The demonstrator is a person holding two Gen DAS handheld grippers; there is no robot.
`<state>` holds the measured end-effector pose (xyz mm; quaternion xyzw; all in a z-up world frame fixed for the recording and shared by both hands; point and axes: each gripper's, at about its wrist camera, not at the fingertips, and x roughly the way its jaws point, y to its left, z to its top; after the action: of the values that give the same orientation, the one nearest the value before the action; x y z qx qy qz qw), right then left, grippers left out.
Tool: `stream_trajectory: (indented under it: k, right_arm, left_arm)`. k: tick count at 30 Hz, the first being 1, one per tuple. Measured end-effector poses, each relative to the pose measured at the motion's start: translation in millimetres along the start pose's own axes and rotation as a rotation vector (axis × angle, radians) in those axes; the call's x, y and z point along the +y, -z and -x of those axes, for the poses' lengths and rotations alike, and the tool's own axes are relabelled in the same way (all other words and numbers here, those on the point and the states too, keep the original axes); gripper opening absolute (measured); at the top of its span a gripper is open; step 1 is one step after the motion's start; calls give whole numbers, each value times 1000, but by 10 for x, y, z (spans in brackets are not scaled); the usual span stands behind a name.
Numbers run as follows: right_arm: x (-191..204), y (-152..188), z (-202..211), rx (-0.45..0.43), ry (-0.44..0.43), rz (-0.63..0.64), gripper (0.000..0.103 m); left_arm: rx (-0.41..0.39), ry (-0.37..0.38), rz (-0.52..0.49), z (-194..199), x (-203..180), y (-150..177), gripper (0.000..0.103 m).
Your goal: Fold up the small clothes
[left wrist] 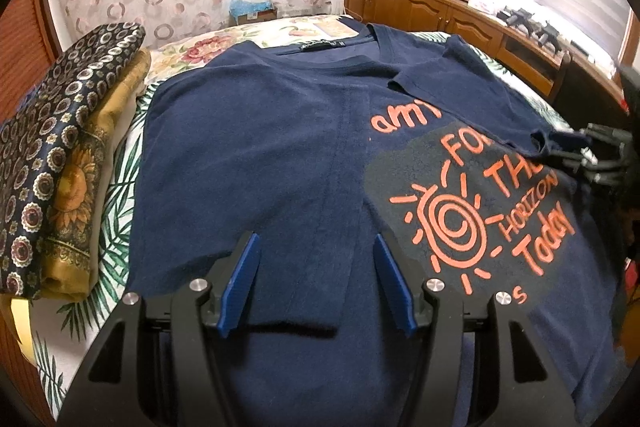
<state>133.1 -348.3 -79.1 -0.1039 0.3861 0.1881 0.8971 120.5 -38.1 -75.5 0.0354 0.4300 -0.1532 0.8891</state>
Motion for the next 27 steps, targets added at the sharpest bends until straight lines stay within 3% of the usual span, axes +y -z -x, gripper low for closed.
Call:
stream_trajectory:
  k: [4, 12, 21, 24, 27]
  right_arm:
    - [67, 33, 5, -6, 41, 32, 48]
    - [30, 41, 2, -3, 12, 9, 52]
    - [22, 33, 1, -2, 9, 11, 54]
    - [17, 25, -2, -2, 1, 9, 56]
    - [27, 9, -12, 2, -11, 20, 60]
  left_arm:
    - [-44, 25, 29, 170, 139, -133, 59]
    - [-88, -48, 17, 255, 471, -672, 59]
    - [33, -109, 92, -280, 983, -1160, 57]
    - [58, -61, 130, -423, 1087, -1256, 56]
    - [94, -75, 152, -543, 1157, -1319, 55]
